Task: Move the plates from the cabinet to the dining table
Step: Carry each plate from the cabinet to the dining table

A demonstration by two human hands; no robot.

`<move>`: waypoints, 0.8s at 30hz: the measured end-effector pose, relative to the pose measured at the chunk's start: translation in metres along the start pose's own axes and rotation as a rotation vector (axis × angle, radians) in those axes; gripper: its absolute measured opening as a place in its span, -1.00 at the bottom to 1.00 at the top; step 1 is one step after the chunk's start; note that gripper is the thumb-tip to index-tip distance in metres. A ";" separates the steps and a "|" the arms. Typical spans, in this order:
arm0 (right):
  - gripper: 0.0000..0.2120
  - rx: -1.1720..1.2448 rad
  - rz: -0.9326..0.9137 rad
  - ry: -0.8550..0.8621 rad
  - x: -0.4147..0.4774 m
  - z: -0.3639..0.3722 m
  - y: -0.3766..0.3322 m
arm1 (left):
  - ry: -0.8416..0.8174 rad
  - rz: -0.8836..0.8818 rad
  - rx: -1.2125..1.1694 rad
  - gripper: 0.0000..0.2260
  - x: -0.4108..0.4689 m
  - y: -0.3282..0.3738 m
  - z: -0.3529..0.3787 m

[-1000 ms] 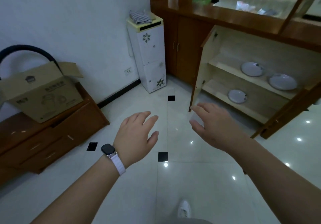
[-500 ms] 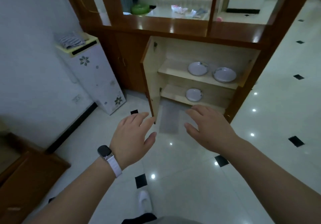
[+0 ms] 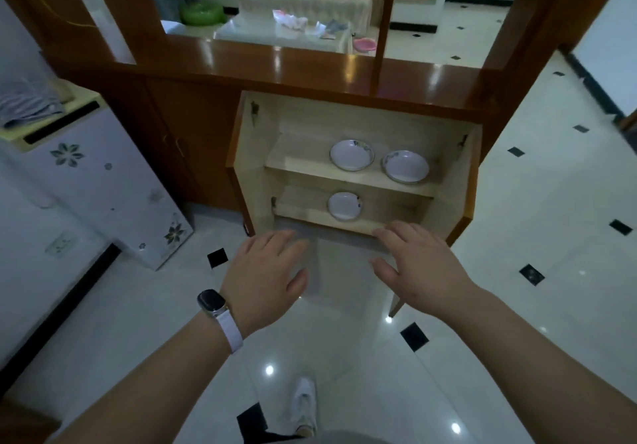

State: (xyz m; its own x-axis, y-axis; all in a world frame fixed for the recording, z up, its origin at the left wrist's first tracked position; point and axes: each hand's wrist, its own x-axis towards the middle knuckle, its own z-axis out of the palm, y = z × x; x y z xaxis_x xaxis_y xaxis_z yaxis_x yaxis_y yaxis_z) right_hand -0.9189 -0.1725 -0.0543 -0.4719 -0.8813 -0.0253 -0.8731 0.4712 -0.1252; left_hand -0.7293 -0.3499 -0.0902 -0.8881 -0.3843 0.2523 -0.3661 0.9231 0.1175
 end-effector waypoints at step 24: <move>-0.55 -0.034 0.228 0.026 0.203 0.007 0.036 | -0.034 0.130 -0.110 -0.67 0.213 -0.126 0.062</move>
State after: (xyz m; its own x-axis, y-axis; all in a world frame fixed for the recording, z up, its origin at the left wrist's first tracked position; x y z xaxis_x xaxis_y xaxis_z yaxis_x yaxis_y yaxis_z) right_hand -1.0451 -0.3351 -0.0712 -0.6600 -0.7509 -0.0232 -0.7470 0.6592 -0.0861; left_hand -0.8898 -0.5472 -0.1112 -0.9357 -0.2593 0.2394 -0.2164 0.9574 0.1912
